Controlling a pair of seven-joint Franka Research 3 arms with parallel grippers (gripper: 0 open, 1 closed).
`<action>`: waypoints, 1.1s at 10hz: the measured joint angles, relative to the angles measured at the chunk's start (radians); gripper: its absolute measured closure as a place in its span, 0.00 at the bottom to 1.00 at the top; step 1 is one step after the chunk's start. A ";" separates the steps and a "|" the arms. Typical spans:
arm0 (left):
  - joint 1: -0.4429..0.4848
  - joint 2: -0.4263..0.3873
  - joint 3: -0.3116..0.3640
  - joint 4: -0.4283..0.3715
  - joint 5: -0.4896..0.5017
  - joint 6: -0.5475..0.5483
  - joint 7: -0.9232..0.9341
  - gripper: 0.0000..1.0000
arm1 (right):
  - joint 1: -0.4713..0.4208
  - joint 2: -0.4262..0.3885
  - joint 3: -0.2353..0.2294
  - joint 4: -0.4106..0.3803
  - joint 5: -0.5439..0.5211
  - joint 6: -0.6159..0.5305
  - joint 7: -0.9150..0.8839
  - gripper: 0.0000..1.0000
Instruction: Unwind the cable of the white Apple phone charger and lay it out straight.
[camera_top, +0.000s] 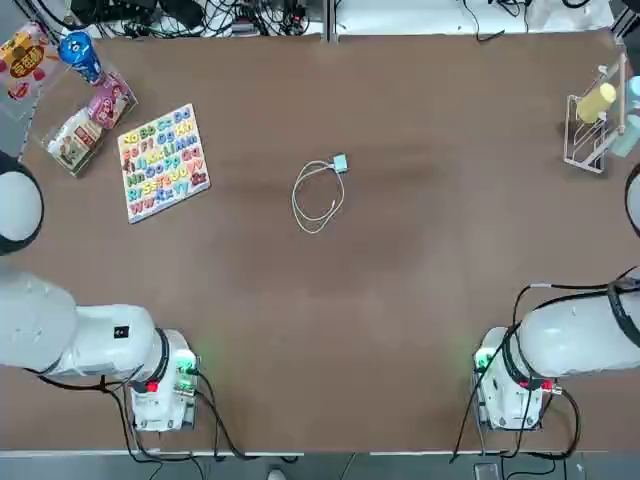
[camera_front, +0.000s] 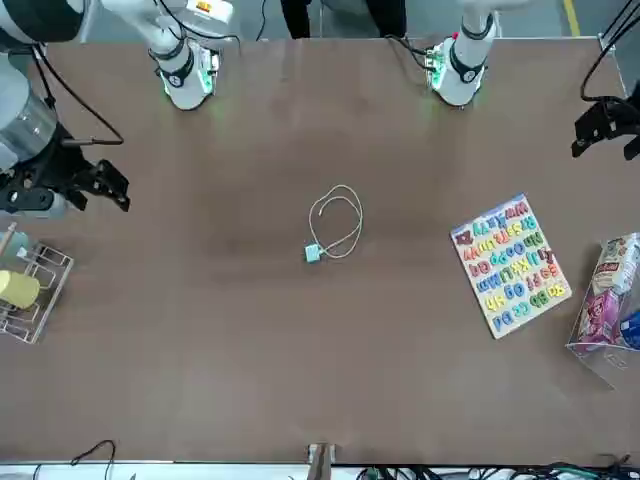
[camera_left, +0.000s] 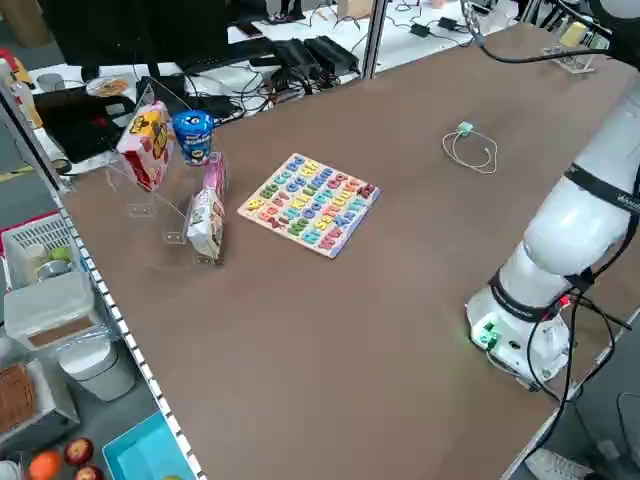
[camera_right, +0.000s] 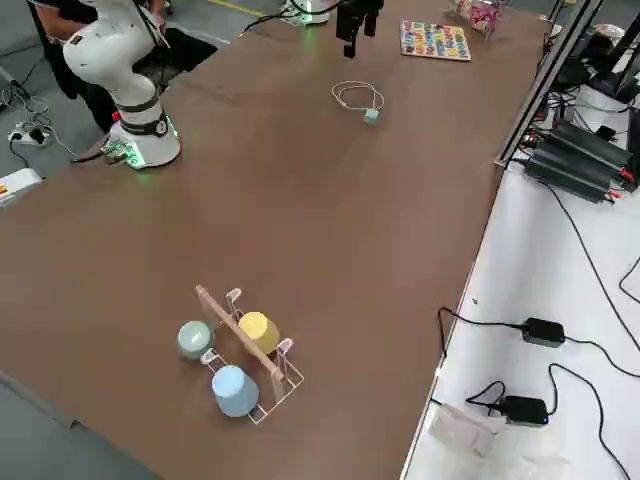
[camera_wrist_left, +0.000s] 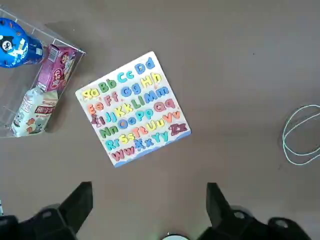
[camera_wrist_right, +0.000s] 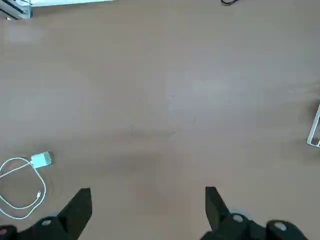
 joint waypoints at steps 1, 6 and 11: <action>-0.001 0.000 -0.001 0.000 0.000 0.000 0.000 0.00 | 0.000 0.000 0.000 0.000 0.000 0.000 0.000 0.00; -0.015 0.042 -0.015 -0.005 -0.038 0.008 0.000 0.00 | 0.000 0.000 0.000 0.000 0.000 0.000 0.000 0.00; -0.072 0.178 -0.093 -0.060 -0.110 0.098 -0.065 0.04 | 0.001 0.001 0.000 -0.002 0.000 0.000 0.000 0.00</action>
